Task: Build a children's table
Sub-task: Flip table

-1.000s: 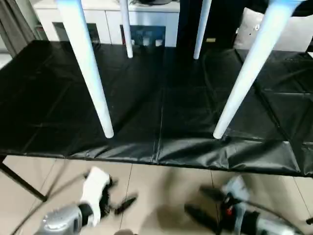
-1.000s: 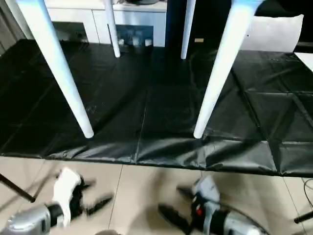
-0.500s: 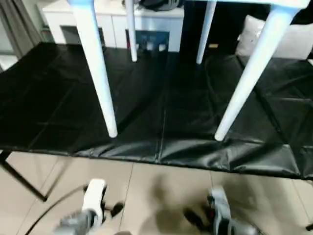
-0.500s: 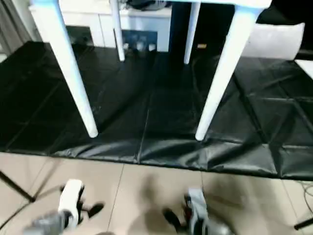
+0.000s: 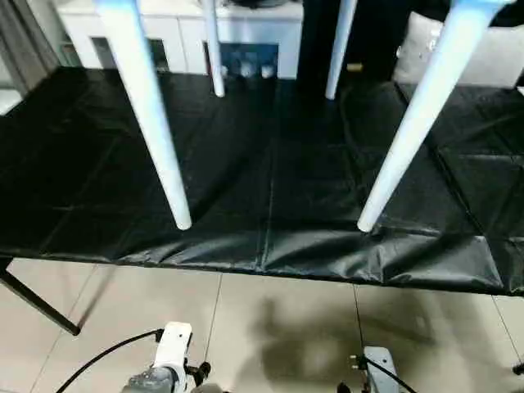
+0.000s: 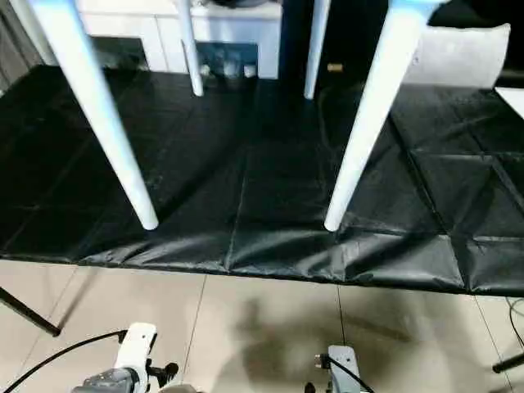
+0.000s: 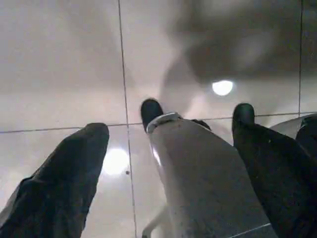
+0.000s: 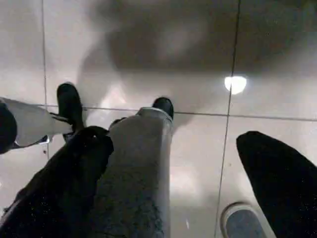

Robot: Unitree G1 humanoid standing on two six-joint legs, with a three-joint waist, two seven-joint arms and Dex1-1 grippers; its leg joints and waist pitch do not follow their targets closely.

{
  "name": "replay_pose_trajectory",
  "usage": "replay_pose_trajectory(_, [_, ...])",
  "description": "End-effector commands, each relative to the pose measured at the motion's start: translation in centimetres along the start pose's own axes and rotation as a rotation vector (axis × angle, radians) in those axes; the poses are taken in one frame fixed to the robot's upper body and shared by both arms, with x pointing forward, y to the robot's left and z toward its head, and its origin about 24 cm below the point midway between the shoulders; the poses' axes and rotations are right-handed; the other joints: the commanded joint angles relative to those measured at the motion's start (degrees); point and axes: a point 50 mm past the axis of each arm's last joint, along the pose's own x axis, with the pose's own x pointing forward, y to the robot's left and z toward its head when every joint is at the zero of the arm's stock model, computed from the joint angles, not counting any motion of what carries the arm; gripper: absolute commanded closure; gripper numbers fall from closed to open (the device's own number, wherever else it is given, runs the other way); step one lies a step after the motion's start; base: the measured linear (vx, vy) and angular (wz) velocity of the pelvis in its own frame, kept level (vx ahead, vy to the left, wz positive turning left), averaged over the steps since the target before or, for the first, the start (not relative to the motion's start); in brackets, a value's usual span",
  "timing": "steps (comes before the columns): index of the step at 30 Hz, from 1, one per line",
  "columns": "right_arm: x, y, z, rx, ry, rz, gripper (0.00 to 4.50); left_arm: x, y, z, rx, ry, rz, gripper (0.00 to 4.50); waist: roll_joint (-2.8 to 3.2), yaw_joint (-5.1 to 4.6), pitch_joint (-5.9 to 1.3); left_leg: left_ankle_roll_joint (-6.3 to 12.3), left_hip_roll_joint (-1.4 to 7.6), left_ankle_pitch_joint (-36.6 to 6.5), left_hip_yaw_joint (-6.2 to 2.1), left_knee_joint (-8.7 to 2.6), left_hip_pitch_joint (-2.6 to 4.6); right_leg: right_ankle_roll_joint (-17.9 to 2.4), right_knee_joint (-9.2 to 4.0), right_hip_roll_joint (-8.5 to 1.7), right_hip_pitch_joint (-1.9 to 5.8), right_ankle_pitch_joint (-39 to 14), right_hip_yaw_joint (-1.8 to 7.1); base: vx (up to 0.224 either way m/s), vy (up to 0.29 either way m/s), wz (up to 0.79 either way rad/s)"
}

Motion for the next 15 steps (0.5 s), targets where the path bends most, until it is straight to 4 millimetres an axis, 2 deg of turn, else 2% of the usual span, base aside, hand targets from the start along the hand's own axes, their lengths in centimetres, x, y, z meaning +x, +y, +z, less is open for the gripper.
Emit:
replay_pose_trajectory(1, [0.05, 0.04, 0.08, -0.003, -0.002, -0.015, 0.0, 0.0, 0.15, -0.44, 0.004, 0.01, 0.019, 0.02, -0.05, -0.2, -1.72, 7.19, 6.01, -8.6, -1.87, -4.96, 0.28, -15.6, -3.96, -7.29, 1.24, 10.6, 3.26, 0.0, 0.0, 0.0])
replay_pose_trajectory(3, [0.07, 0.08, -0.02, 0.01, 0.007, -0.019, 0.0, 0.0, 0.13, -0.65, 0.004, 0.014, 0.021, 0.02, -0.02, -0.48, -1.4, 5.8, 6.15, -11.8, -1.88, -5.36, 0.37, -15.9, -4.37, -7.28, 1.18, 6.0, 3.41, 0.0, 0.0, 0.0])
replay_pose_trajectory(5, [0.08, 0.11, -0.02, 0.011, 0.007, -0.018, 0.0, 0.0, 0.11, -0.71, 0.004, 0.016, 0.021, 0.02, -0.01, -0.59, -1.4, 5.39, 6.18, -11.7, -1.76, -5.34, 0.39, -16.1, -4.5, -7.37, 1.14, 4.9, 3.52, 0.0, 0.0, 0.0])
replay_pose_trajectory(9, [0.08, 0.11, -0.02, 0.011, 0.007, -0.018, 0.0, 0.0, 0.11, -0.71, 0.004, 0.016, 0.021, 0.02, 0.08, -0.59, -1.29, 5.5, 6.39, -10.8, -1.31, -5.35, 0.34, -16.1, -4.52, -7.35, 0.98, 4.8, 3.5, 0.0, 0.0, 0.0])
replay_pose_trajectory(15, [0.08, 0.11, -0.02, 0.011, 0.007, -0.018, 0.0, 0.0, 0.11, -0.71, 0.004, 0.016, 0.021, 0.02, 0.11, -0.64, -1.18, 5.34, 6.47, -11.3, -1.2, -5.5, 0.39, -16.0, -4.61, -7.36, 0.84, 4.7, 3.56, 0.0, 0.0, 0.0])
